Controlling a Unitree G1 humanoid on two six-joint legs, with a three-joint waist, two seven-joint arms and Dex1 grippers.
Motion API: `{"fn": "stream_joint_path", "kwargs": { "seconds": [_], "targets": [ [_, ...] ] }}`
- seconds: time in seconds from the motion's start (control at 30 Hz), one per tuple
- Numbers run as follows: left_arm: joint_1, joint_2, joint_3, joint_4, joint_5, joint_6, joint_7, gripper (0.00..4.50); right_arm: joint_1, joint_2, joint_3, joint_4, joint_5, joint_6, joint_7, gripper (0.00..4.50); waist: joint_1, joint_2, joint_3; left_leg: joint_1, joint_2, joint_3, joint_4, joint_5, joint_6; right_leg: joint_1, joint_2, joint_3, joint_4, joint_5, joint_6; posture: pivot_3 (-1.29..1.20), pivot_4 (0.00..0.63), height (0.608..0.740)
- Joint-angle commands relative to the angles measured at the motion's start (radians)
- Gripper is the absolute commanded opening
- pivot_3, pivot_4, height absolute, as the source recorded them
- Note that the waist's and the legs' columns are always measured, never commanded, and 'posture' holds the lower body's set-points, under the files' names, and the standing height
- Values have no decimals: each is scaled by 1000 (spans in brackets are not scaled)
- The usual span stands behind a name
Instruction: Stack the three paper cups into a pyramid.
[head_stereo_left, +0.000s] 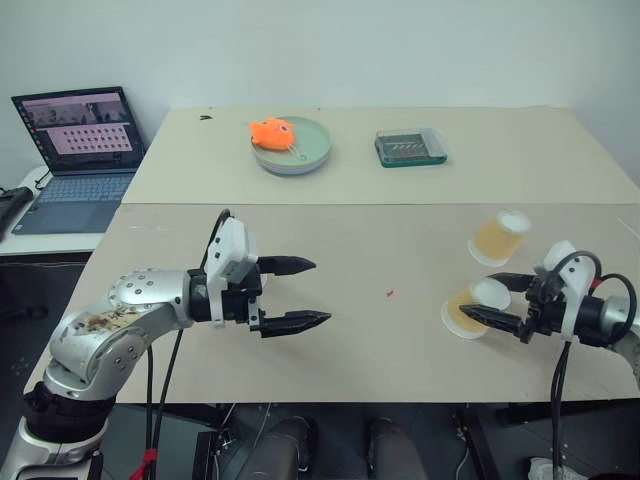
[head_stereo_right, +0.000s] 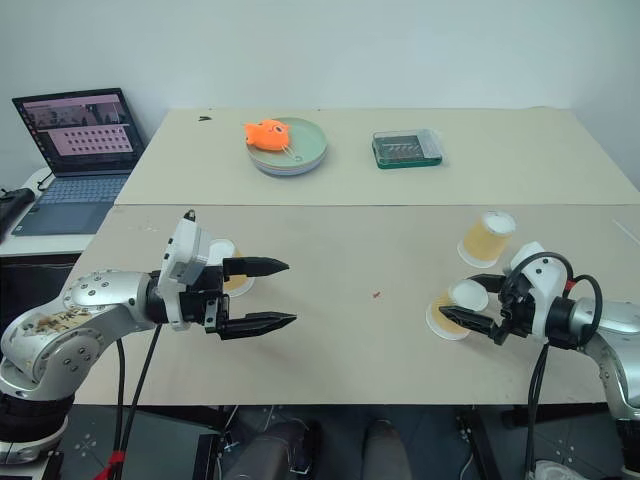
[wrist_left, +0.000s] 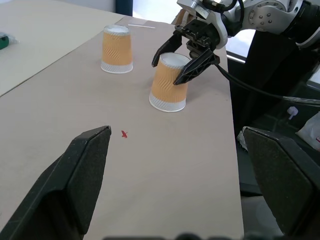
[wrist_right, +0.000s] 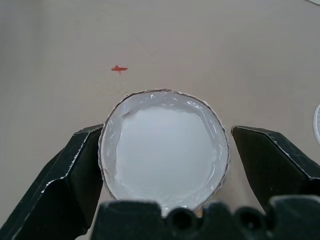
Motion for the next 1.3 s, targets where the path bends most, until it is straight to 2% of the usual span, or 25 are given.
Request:
{"fn": "stream_joint_path", "kwargs": {
  "seconds": [0.03,0.13,0.17,0.4,0.53,0.7,1.0,1.3],
  "targets": [
    [1,9,25,-34,-7,-7,-2,4500,-16,2,-10,-14,-2,-27,-5,3815,0,0,0,0,0,0,0,0,0,0,0,0,0,0,0,0,150,730],
    [2,11,24,-32,-2,-10,-3,4500,-22,4,-1,-16,-2,-26,-2,2748,-1,0,0,0,0,0,0,0,0,0,0,0,0,0,0,0,150,730],
    [2,13,23,-31,3,-12,-4,4500,-25,5,1,-16,-3,-25,-2,2677,-1,0,0,0,0,0,0,0,0,0,0,0,0,0,0,0,150,730],
    [24,19,34,-11,59,-43,1,4500,-87,16,21,-19,-9,-29,-16,2674,-4,0,0,0,0,0,0,0,-1,0,0,0,1,1,-1,0,150,730],
    [56,24,51,-10,76,-48,8,4500,-217,35,82,-20,-12,-16,-23,2674,-6,0,0,0,0,0,0,1,-1,-1,1,0,1,1,-1,0,150,730],
    [81,24,68,-23,81,-48,20,4500,-445,124,237,24,-26,-16,20,2674,-12,0,0,0,2,0,0,1,-2,-1,2,0,1,2,-3,0,150,730],
    [107,0,60,-48,107,-65,54,4500,-604,282,467,204,-142,-65,89,2674,-3,-1,0,0,-1,-1,0,1,-1,-5,2,0,0,4,-1,0,150,730],
    [116,-24,49,-57,119,-67,77,4500,-737,368,510,430,-262,-139,57,2674,-6,-1,0,1,1,-1,0,3,-5,-5,4,0,3,6,-4,0,150,730]
  ]
}}
